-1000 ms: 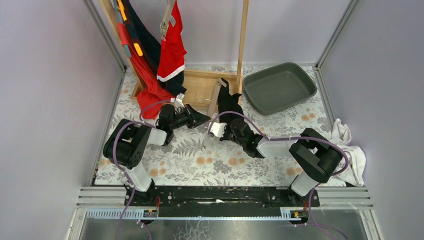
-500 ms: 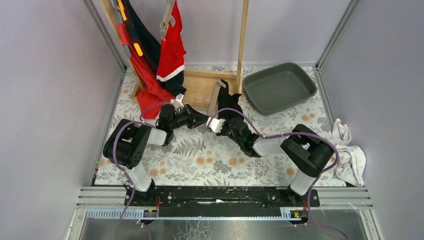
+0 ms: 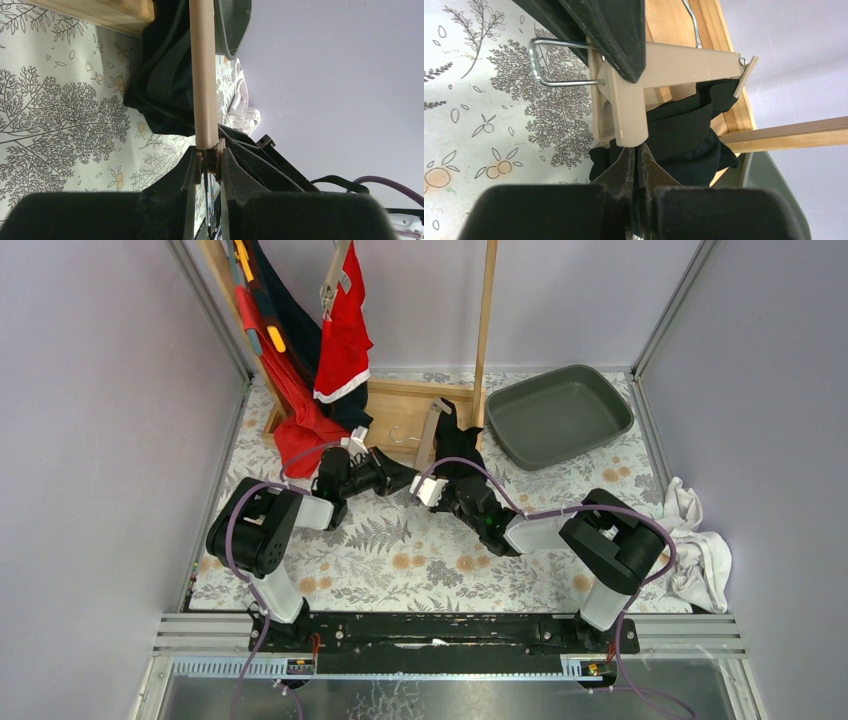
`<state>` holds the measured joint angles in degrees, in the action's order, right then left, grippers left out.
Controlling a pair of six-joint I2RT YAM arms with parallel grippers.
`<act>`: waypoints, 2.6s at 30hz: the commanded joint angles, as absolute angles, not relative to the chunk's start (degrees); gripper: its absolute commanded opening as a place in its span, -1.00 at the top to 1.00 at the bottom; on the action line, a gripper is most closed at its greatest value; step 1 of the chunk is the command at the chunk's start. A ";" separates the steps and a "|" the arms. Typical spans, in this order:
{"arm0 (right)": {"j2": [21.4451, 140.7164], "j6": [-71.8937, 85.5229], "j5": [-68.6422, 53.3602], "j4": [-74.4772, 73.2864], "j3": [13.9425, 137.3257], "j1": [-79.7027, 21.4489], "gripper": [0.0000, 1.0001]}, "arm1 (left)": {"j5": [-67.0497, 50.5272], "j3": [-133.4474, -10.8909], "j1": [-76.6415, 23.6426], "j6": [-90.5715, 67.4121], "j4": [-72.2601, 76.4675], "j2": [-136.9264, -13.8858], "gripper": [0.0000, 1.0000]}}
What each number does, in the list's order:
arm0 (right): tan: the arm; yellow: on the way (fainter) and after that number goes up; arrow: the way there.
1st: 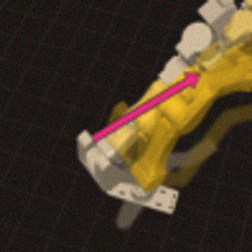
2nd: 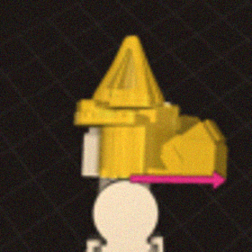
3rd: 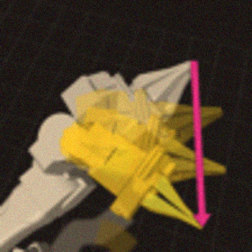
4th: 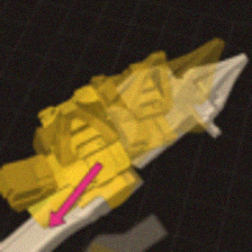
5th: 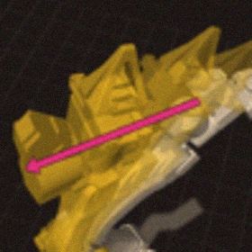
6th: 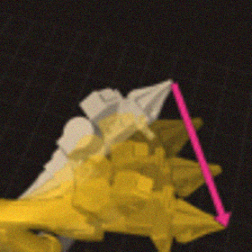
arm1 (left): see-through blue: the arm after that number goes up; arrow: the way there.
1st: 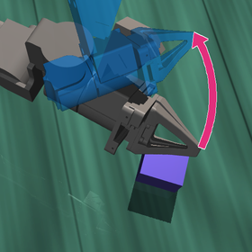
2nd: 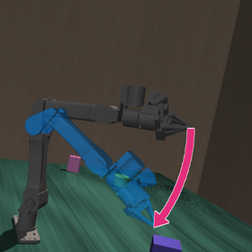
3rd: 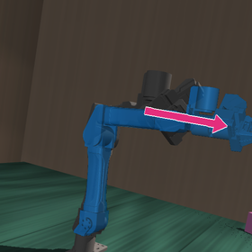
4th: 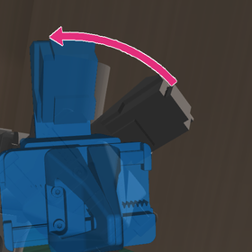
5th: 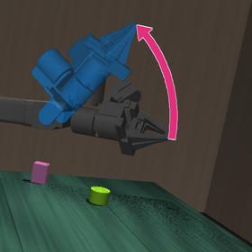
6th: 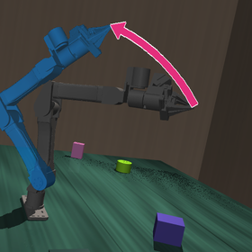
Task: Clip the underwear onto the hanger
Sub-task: Clamp the underwear onto the hanger.
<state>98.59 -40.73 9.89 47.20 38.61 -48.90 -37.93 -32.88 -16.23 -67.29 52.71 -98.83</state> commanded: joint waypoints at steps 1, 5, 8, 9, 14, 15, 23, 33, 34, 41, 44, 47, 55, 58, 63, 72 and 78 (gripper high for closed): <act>96.95 -41.57 9.69 50.71 40.23 -50.33 1.00 | -37.49 -34.88 -15.96 -67.58 54.91 -99.35 1.00; 96.56 -42.43 9.55 50.85 39.77 -51.00 1.00 | -37.40 -34.99 -15.86 -67.74 54.47 -99.48 1.00; 96.18 -42.95 9.99 51.44 39.24 -51.50 1.00 | -37.29 -35.24 -15.91 -67.64 53.93 -99.70 1.00; 95.99 -43.05 10.22 51.62 39.05 -51.68 1.00 | -37.41 -35.29 -15.86 -67.59 53.77 -99.83 1.00; 95.54 -43.60 10.88 51.91 38.40 -52.28 1.00 | -37.15 -35.38 -15.91 -67.66 53.59 -100.28 1.00; 95.54 -43.65 10.94 52.06 38.21 -52.37 1.00 | -37.12 -35.38 -15.86 -67.67 53.57 -100.32 1.00; 93.54 -45.09 11.65 52.48 36.94 -53.10 1.00 | -37.25 -35.77 -15.91 -67.59 53.35 -100.90 1.00; 91.58 -46.49 11.19 53.47 34.54 -53.72 1.00 | -37.37 -36.21 -15.91 -67.41 52.80 -100.94 1.00; 91.26 -46.57 10.87 53.75 34.29 -53.87 1.00 | -37.42 -36.19 -15.94 -67.41 52.82 -100.98 1.00; 90.62 -46.65 9.52 54.77 33.41 -54.42 1.00 | -37.33 -36.01 -16.13 -67.41 52.81 -100.67 1.00; 90.57 -46.54 9.06 54.49 33.58 -54.90 1.00 | -37.28 -35.94 -16.26 -67.54 53.05 -100.85 1.00; 90.69 -46.45 8.70 54.23 33.74 -55.40 1.00 | -37.31 -35.86 -16.35 -67.75 53.32 -100.74 1.00; 90.53 -46.42 8.22 54.16 33.90 -57.01 1.00 | -37.48 -35.69 -16.44 -67.85 53.64 -100.33 1.00; 90.35 -46.74 8.31 53.94 33.88 -57.44 1.00 | -37.58 -35.72 -16.39 -67.85 53.69 -100.22 1.00; 90.18 -46.92 8.07 53.72 33.83 -57.91 1.00 | -37.62 -35.68 -16.44 -68.01 53.85 -100.43 1.00; 90.41 -47.11 8.17 53.44 34.22 -58.37 1.00 | -37.65 -35.68 -16.53 -68.28 54.22 -100.63 1.00; 90.63 -47.15 7.82 53.18 34.61 -58.56 1.00 | -37.69 -35.82 -16.51 -68.29 54.25 -100.88 1.00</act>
